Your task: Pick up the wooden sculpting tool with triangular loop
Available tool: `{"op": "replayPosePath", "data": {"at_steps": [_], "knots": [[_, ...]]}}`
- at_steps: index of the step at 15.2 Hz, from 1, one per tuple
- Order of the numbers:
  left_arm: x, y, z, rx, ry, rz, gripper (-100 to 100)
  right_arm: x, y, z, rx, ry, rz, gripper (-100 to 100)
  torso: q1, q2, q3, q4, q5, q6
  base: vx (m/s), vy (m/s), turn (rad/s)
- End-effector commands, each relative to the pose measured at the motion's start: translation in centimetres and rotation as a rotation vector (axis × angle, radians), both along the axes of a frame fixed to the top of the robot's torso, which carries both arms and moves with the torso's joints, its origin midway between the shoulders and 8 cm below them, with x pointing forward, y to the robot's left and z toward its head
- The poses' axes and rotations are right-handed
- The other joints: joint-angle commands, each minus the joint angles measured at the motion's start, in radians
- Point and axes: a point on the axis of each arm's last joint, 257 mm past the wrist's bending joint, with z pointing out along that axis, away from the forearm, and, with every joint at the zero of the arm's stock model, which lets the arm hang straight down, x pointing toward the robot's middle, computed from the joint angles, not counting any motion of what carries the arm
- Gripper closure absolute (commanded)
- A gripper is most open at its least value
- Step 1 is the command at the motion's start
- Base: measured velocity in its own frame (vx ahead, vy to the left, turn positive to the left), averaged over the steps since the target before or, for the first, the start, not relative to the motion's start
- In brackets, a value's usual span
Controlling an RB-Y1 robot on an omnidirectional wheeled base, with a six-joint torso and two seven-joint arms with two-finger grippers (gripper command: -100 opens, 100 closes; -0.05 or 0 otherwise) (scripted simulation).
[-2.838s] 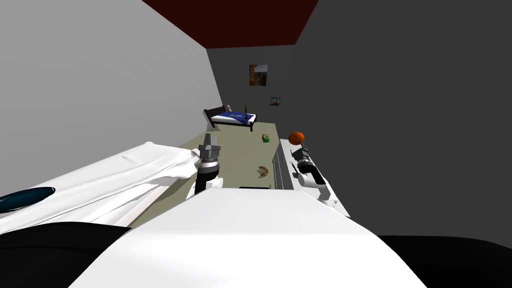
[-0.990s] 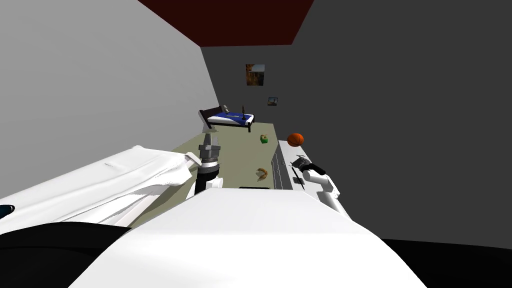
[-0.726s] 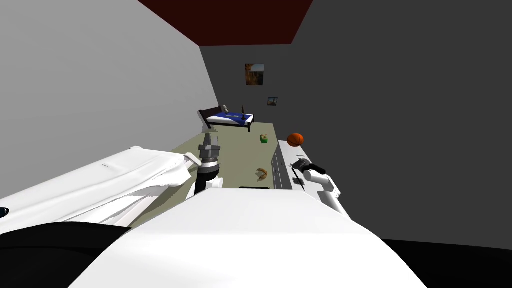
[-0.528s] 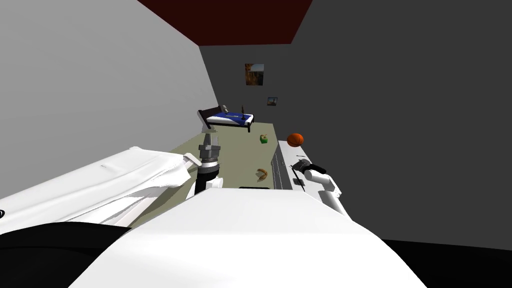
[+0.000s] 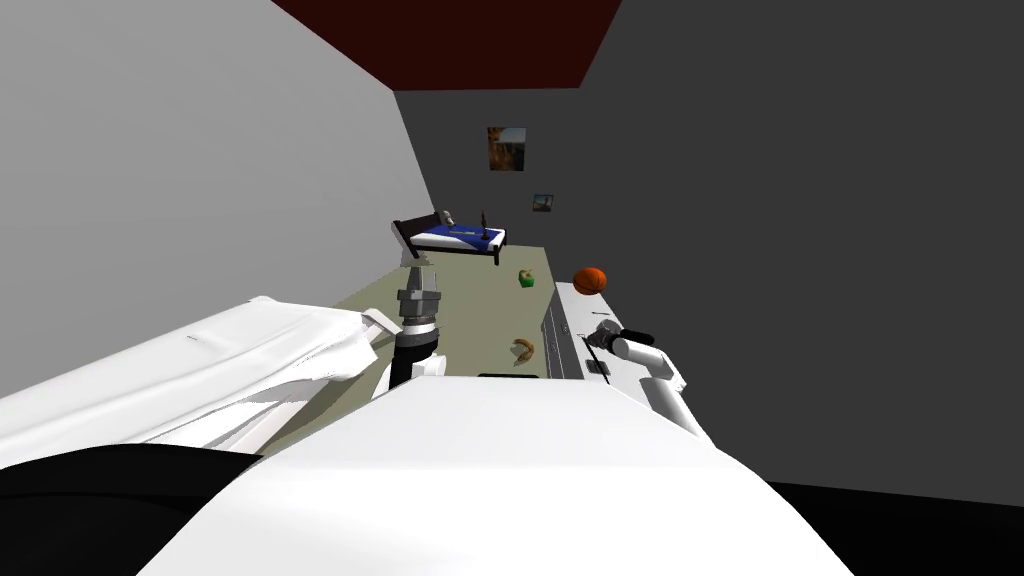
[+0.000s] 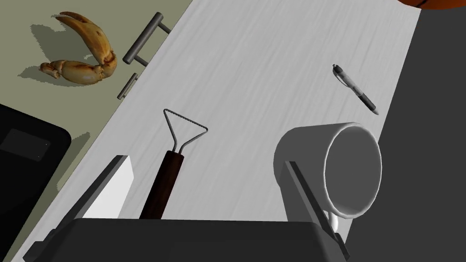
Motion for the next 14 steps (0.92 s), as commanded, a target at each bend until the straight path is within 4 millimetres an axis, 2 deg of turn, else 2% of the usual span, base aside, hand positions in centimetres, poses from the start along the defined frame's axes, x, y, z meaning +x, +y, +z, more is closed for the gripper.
{"op": "replayPosePath", "data": {"at_steps": [1, 6, 14], "knots": [[0.0, 0.0, 0.0, 0.0, 0.0, 0.0, 0, -1.0, 0.2, -0.8, 0.027, 0.046, -0.012, -100, 0.0, 0.0, 0.0, 0.0, 0.0, 0.0, 0.038, -0.011, -0.009], [0.0, 0.0, 0.0, 0.0, 0.0, 0.0, 0, -2.9, -0.3, -2.5, 0.13, 0.145, -0.083, -100, 0.0, 0.001, 0.0, 0.0, 0.0, 0.0, 0.033, -0.009, -0.018], [0.0, 0.0, 0.0, 0.0, 0.0, 0.0, 0, -6.1, 0.2, -4.4, 0.241, 0.295, -0.146, -100, 0.0, 0.001, 0.0, 0.0, 0.0, 0.0, 0.036, -0.011, -0.019]]}}
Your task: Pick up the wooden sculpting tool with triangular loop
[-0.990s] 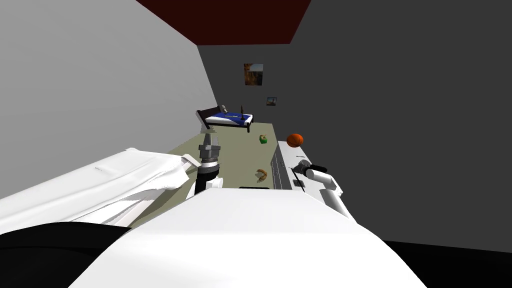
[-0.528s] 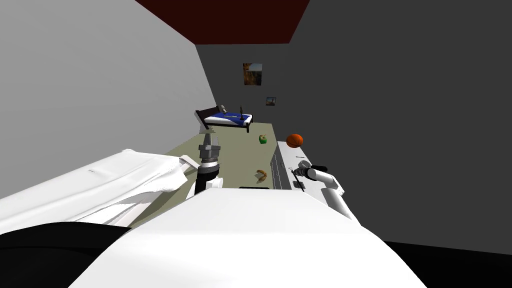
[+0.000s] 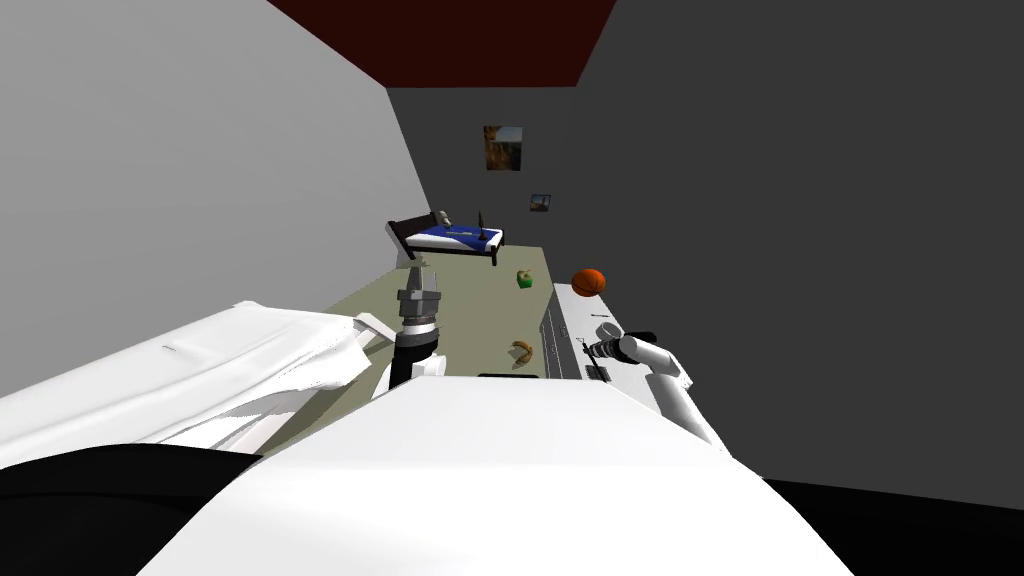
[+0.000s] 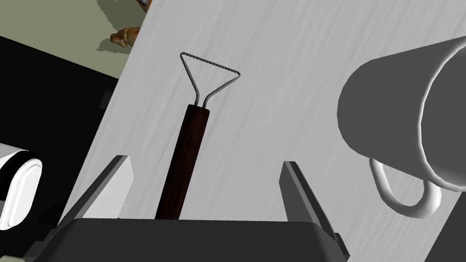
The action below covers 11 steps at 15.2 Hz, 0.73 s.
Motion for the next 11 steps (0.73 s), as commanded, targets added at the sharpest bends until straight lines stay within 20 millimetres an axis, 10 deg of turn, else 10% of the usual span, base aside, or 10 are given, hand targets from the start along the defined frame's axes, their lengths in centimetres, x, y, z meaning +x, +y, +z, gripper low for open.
{"op": "replayPosePath", "data": {"at_steps": [1, 11], "knots": [[0.0, 0.0, 0.0, 0.0, 0.0, 0.0, 0, -0.8, 0.2, -0.3, 0.024, 0.036, -0.01, -100, 0.0, 0.0, 0.0, 0.0, 0.0, 0.0, 0.032, -0.01, -0.006], [0.0, 0.0, 0.0, 0.0, 0.0, 0.0, 0, -5.0, 1.2, -1.3, 0.198, 0.23, -0.119, -100, 0.0, 0.0, 0.0, 0.0, 0.0, 0.0, 0.037, -0.011, -0.021]]}}
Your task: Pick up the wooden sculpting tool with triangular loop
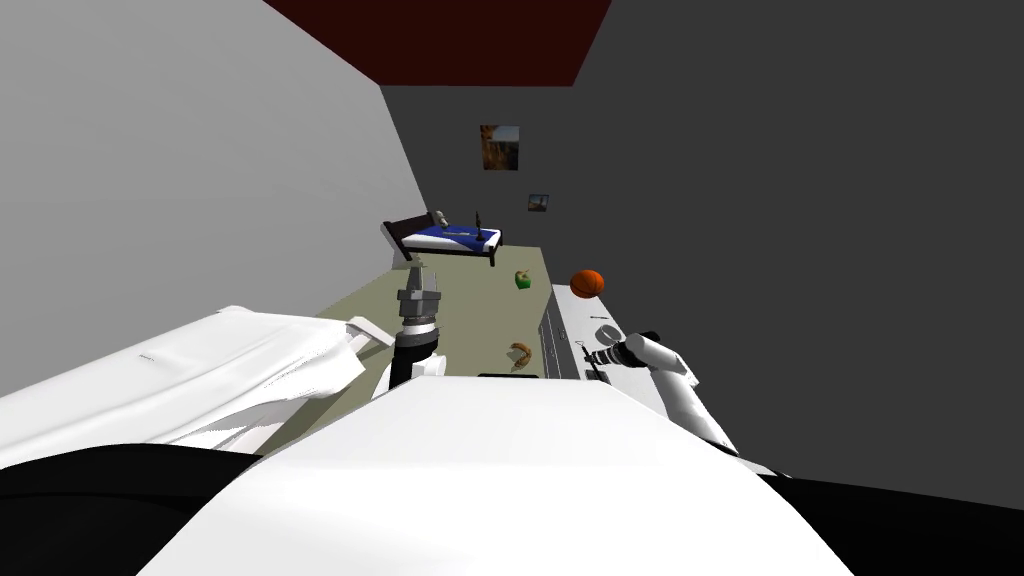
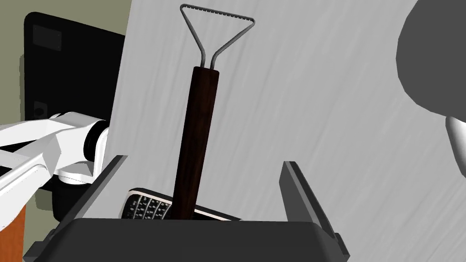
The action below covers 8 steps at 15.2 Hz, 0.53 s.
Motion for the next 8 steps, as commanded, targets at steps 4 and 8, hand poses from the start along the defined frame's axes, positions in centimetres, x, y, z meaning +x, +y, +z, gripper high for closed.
{"op": "replayPosePath", "data": {"at_steps": [4, 8], "knots": [[0.0, 0.0, 0.0, 0.0, 0.0, 0.0, 0, -2.0, 0.8, 0.0, 0.085, 0.094, -0.051, -100, 0.0, 0.001, 0.001, 0.0, 0.0, 0.0, 0.029, -0.009, -0.015], [0.0, 0.0, 0.0, 0.0, 0.0, 0.0, 0, -3.5, 1.4, 0.2, 0.142, 0.162, -0.078, -100, 0.0, 0.001, 0.001, 0.0, 0.0, 0.0, 0.03, -0.01, -0.017]]}}
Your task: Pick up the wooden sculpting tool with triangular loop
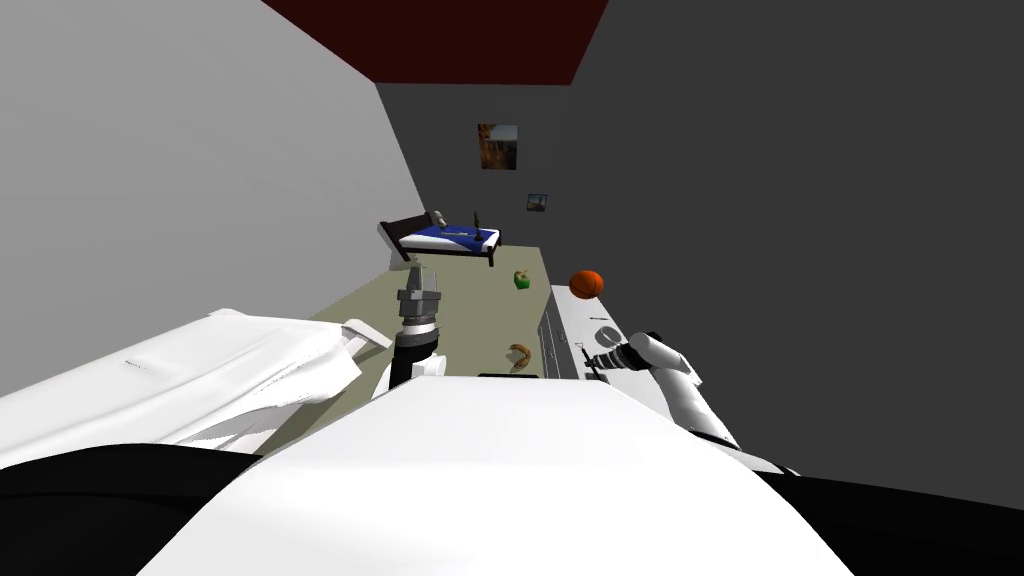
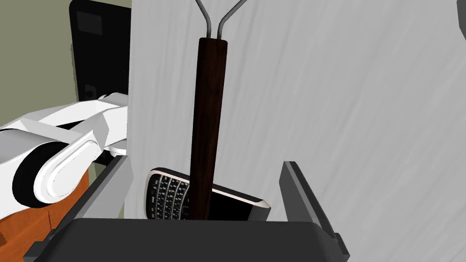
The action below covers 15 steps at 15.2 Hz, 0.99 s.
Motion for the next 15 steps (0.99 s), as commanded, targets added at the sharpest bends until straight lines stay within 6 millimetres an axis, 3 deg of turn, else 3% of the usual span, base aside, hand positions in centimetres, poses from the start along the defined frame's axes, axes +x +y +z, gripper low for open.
{"op": "replayPosePath", "data": {"at_steps": [1, 6, 10, 11, 12, 15], "knots": [[0.0, 0.0, 0.0, 0.0, 0.0, 0.0, 0, -0.6, 0.2, 0.2, 0.023, 0.026, -0.011, -100, 0.0, 0.0, 0.0, 0.0, 0.0, 0.0, 0.029, -0.009, -0.012], [0.0, 0.0, 0.0, 0.0, 0.0, 0.0, 0, -1.4, 0.6, 0.4, 0.061, 0.067, -0.033, -100, 0.0, 0.0, 0.0, 0.0, 0.0, 0.0, 0.026, -0.009, -0.012], [0.0, 0.0, 0.0, 0.0, 0.0, 0.0, 0, -2.6, 0.6, -1.8, 0.063, 0.068, -0.043, -100, 0.003, 0.001, 0.001, 0.0, 0.0, 0.0, 0.019, 0.022, 0.031], [0.0, 0.0, 0.0, 0.0, 0.0, 0.0, 0, -2.4, 0.7, -1.2, 0.065, 0.07, -0.042, -100, 0.003, 0.001, 0.0, 0.0, 0.0, 0.0, 0.012, 0.016, 0.005], [0.0, 0.0, 0.0, 0.0, 0.0, 0.0, 0, -2.4, 0.7, -1.3, 0.064, 0.068, -0.041, 100, 0.002, 0.001, 0.001, 0.0, 0.001, 0.0, 0.004, 0.006, -0.001], [0.0, 0.0, 0.0, 0.0, 0.0, 0.0, 0, -2.4, 0.7, -1.3, 0.064, 0.068, -0.042, 100, 0.001, 0.002, 0.001, 0.0, 0.0, 0.0, 0.0, 0.0, 0.0]]}}
